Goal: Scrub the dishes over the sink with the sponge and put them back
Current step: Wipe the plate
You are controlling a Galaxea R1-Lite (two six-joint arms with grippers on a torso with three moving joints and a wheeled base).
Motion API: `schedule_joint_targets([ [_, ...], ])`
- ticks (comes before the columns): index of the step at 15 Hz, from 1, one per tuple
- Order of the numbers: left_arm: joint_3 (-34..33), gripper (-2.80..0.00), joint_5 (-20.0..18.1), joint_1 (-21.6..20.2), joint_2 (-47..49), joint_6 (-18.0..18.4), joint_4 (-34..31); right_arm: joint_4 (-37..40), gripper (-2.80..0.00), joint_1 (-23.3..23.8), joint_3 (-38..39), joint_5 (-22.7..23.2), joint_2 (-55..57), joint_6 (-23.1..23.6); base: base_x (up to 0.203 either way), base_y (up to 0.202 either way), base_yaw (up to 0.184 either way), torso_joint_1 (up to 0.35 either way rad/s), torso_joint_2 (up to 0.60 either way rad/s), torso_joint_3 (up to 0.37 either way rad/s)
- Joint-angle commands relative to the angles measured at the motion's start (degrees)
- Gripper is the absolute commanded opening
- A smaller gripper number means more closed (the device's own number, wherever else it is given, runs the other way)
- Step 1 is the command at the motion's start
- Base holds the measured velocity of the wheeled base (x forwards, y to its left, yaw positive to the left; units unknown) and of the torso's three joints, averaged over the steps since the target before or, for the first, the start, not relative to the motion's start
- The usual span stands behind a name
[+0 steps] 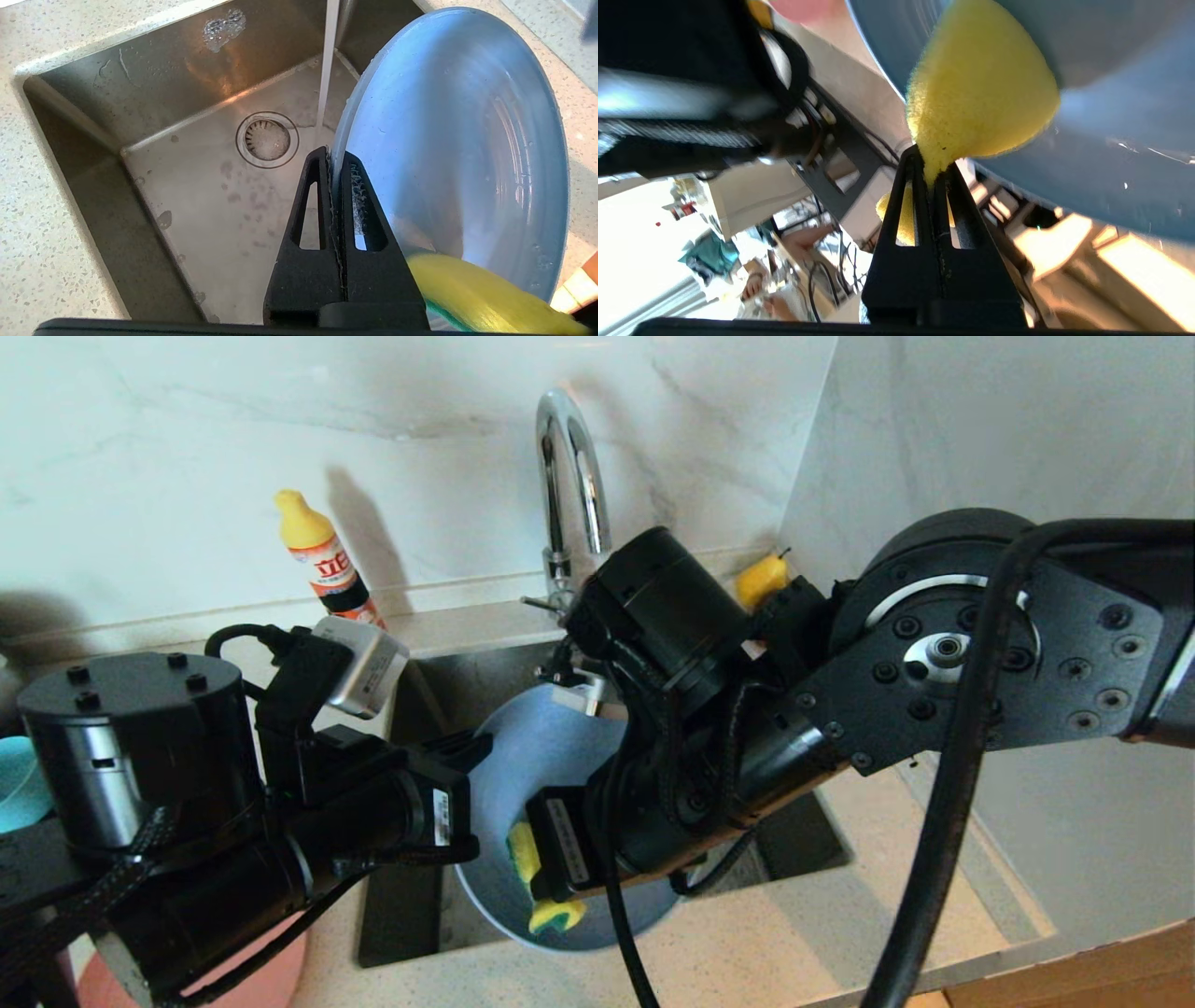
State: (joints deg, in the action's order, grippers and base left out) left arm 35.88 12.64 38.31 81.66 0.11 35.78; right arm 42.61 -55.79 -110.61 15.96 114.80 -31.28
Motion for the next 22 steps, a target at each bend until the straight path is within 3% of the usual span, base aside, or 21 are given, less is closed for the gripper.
schedule_joint_targets([
  [1,-0.6,-2.8,0.1,0.2,-0.4,0.1,0.1,-0.6,-2.8,0.9,-0.3,0.0,-0.2,-0.2,0.0,0.0,0.0,0.0,0.0,0.0],
  [14,-3.2,-2.8,0.0,0.7,-2.9,0.5,0.0,-4.2,-2.8,12.0,-0.1,0.0,-4.5,0.4,0.0,0.0,0.0,0.0,0.0,0.0],
  [22,-1.8,-2.8,0.2,0.6,-4.1,0.2,-0.1,3.1,-2.8,12.7,4.3,0.1,-6.0,0.5,0.0,0.0,0.0,0.0,0.0,0.0],
])
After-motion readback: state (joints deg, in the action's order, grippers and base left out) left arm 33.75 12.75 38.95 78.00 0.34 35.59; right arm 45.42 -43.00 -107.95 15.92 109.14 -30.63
